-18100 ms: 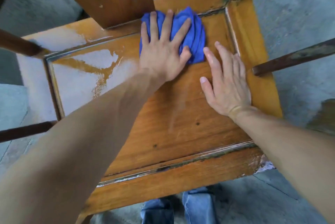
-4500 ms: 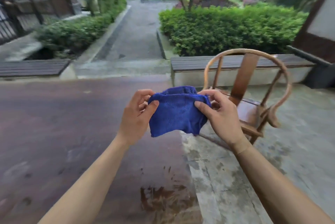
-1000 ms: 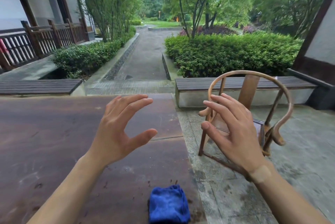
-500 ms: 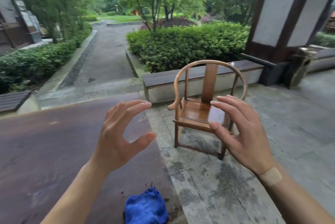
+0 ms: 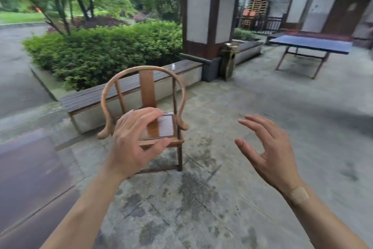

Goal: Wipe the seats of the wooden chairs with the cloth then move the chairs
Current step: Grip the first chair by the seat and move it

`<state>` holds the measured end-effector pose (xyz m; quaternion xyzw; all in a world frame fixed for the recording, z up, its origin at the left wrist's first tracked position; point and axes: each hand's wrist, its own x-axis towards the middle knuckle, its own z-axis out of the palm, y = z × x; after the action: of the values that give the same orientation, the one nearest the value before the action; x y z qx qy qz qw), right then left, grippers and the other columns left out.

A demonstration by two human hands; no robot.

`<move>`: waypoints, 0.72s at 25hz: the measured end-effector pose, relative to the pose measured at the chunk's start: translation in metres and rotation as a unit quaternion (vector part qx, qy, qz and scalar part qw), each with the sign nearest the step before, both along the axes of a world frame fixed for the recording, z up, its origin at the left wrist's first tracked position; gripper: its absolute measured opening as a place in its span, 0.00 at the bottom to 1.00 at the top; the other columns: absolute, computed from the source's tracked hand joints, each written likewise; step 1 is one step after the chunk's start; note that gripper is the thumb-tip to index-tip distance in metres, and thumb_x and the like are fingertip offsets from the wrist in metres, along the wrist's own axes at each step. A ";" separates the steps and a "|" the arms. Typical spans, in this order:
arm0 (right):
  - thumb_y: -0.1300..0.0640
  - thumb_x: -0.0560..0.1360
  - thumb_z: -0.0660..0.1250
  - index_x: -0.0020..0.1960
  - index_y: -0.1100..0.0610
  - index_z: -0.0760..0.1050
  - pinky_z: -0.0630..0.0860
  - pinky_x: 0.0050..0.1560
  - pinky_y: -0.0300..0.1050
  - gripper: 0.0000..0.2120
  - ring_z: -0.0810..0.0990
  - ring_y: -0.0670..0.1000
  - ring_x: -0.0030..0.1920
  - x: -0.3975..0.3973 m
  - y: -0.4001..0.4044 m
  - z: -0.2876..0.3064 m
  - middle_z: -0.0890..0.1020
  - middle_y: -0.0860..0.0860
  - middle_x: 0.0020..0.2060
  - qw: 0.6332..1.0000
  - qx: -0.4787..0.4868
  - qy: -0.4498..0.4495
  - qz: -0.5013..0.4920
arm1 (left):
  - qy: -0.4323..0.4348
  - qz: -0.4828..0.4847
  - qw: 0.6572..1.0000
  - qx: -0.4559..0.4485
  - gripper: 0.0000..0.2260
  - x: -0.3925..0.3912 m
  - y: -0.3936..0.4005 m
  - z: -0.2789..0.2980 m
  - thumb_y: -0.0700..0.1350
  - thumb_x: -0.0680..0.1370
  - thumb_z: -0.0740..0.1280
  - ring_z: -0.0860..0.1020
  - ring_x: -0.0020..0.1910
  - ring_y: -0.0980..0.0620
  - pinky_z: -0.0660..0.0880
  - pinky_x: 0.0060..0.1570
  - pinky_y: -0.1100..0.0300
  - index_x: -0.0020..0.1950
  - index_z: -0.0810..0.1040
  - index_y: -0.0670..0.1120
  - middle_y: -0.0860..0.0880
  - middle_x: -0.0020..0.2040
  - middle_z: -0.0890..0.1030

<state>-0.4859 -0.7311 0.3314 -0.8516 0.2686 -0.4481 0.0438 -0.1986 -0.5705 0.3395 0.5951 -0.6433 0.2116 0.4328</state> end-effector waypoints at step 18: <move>0.30 0.77 0.49 0.70 0.46 0.71 0.58 0.73 0.65 0.30 0.61 0.58 0.77 0.069 -0.264 -0.076 0.72 0.52 0.71 0.948 0.028 0.238 -0.209 | -0.123 0.156 0.957 0.214 0.36 0.021 -0.327 -0.098 0.74 0.75 0.53 0.59 0.79 0.43 0.53 0.75 0.35 0.79 0.61 0.57 0.47 0.79 0.64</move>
<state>-0.4173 -0.9956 0.2551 -0.8564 0.4559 -0.2241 -0.0923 -0.1776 -0.8974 0.2412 0.7357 -0.6213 0.2055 0.1745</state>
